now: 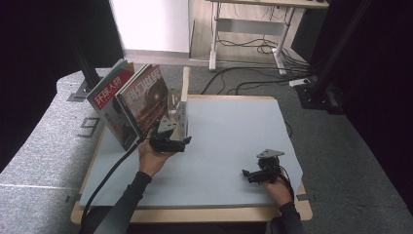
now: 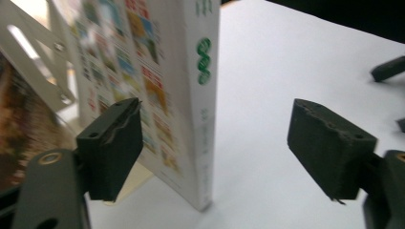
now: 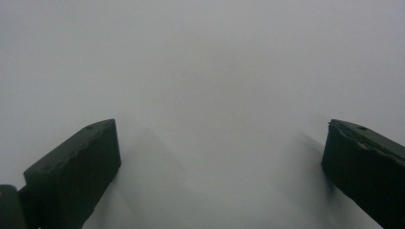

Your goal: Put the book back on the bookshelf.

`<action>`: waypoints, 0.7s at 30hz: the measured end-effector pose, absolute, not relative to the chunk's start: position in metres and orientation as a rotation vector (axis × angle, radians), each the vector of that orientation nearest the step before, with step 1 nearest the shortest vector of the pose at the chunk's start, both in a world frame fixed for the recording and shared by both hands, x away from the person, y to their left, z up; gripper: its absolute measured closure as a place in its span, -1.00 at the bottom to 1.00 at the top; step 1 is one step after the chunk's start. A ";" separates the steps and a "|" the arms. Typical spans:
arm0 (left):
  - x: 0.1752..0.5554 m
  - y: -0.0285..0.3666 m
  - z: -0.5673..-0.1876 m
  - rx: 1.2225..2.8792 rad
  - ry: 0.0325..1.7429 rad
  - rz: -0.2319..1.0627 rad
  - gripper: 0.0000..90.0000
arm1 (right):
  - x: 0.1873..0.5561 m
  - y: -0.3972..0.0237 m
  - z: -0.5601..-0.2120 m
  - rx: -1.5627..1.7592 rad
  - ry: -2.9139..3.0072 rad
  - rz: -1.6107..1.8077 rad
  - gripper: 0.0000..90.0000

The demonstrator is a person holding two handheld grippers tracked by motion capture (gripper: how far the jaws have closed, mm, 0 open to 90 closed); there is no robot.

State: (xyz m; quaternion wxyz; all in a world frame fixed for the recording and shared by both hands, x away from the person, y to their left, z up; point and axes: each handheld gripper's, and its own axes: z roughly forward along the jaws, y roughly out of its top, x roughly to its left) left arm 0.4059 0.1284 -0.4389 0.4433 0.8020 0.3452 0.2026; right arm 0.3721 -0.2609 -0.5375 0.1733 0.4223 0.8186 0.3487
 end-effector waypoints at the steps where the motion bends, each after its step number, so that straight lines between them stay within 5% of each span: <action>1: 0.405 0.128 -0.439 1.999 0.855 0.491 -0.68 | 0.372 -0.261 -0.537 1.198 2.320 0.988 -1.00; 21: 0.385 0.126 -0.440 2.099 0.778 0.466 -0.92 | 0.372 -0.261 -0.537 1.197 2.321 0.987 -1.00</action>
